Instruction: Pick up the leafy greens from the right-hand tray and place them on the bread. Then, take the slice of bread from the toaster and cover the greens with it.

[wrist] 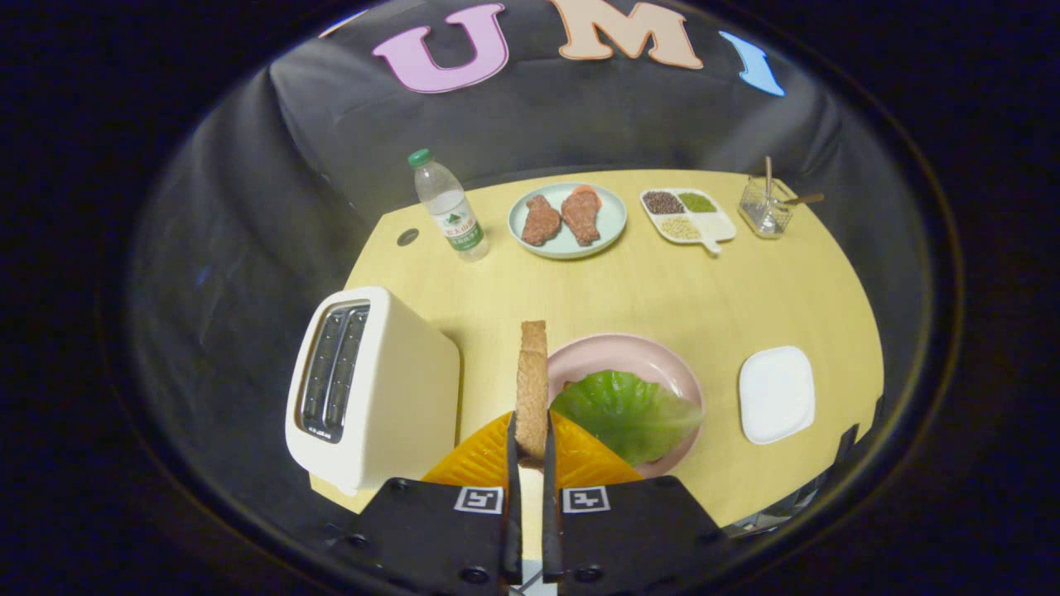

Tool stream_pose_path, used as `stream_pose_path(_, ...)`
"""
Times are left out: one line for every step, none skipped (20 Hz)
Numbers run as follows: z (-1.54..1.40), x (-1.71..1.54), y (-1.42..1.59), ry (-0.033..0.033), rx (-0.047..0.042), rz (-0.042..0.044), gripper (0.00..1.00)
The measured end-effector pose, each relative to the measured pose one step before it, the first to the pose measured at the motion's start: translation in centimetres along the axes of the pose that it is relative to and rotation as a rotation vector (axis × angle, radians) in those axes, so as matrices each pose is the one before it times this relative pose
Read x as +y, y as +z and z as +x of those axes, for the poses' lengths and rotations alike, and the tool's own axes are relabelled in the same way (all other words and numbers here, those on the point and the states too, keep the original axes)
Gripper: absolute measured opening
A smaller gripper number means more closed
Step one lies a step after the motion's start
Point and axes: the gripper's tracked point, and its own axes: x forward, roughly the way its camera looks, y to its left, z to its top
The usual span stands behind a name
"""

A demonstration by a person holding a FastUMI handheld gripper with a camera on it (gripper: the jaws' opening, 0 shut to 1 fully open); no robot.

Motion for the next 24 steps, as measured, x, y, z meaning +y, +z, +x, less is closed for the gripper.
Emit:
stream_pose_path(0.555,-0.507,-0.469,0.00355,0.00902,0.00712,0.12)
stream_pose_path(0.581,-0.535,-0.273,0.00283,0.00222,0.01063,0.12)
stream_pose_path(0.617,-0.534,-0.15,0.00572,-0.00423,0.01376,0.12)
stream_pose_path(0.501,-0.653,-0.111,0.00057,-0.00239,0.01549,0.12)
stream_pose_path(0.403,-0.657,-0.194,0.00071,0.00138,0.01634,0.13)
stream_pose_path(0.222,-0.695,-0.183,-0.0028,-0.00229,0.01791,0.14)
stream_pose_path(0.261,-0.775,0.028,-0.00684,-0.00714,0.02167,0.15)
stream_pose_path(0.061,-0.644,0.006,-0.00665,-0.00493,0.02219,0.17)
stream_pose_path(0.113,-0.493,-0.016,-0.00554,-0.00116,0.01285,0.17)
stream_pose_path(0.163,-0.768,-0.12,-0.01482,0.00365,0.01242,0.17)
stream_pose_path(0.105,-0.797,-0.323,-0.01226,0.00652,0.00881,0.17)
stream_pose_path(0.295,-0.377,-0.185,-0.00492,0.00235,0.01101,0.19)
stream_pose_path(0.144,-0.307,-0.069,-0.00252,0.00101,0.01298,0.21)
stream_pose_path(0.064,-0.539,-0.136,-0.01281,0.00068,0.01087,0.21)
stream_pose_path(-0.008,-0.62,-0.146,-0.01976,0.00486,0.0007,0.26)
stream_pose_path(0.216,-0.474,-0.107,-0.01304,0.00272,-0.00097,0.31)
stream_pose_path(0.088,-0.216,-0.141,-0.01116,0.00481,0.0029,0.31)
stream_pose_path(-0.005,-0.318,-0.074,-0.01,0.00248,0.00146,0.33)
stream_pose_path(0.271,-0.259,-0.11,-0.00647,0.00343,-0.00016,0.36)
stream_pose_path(-0.026,-0.337,0.0,-0.01579,0.00144,-0.00289,0.38)
stream_pose_path(-0.219,-0.745,-0.125,-0.03054,0.00173,-0.01171,0.44)
stream_pose_path(-0.08,-0.629,-0.145,-0.02076,0.0069,-0.0159,0.5)
stream_pose_path(-0.208,-0.242,-0.139,-0.01494,-0.00009,-0.0086,0.56)
stream_pose_path(-0.238,-0.039,0.041,-0.00036,-0.00165,-0.00275,0.62)
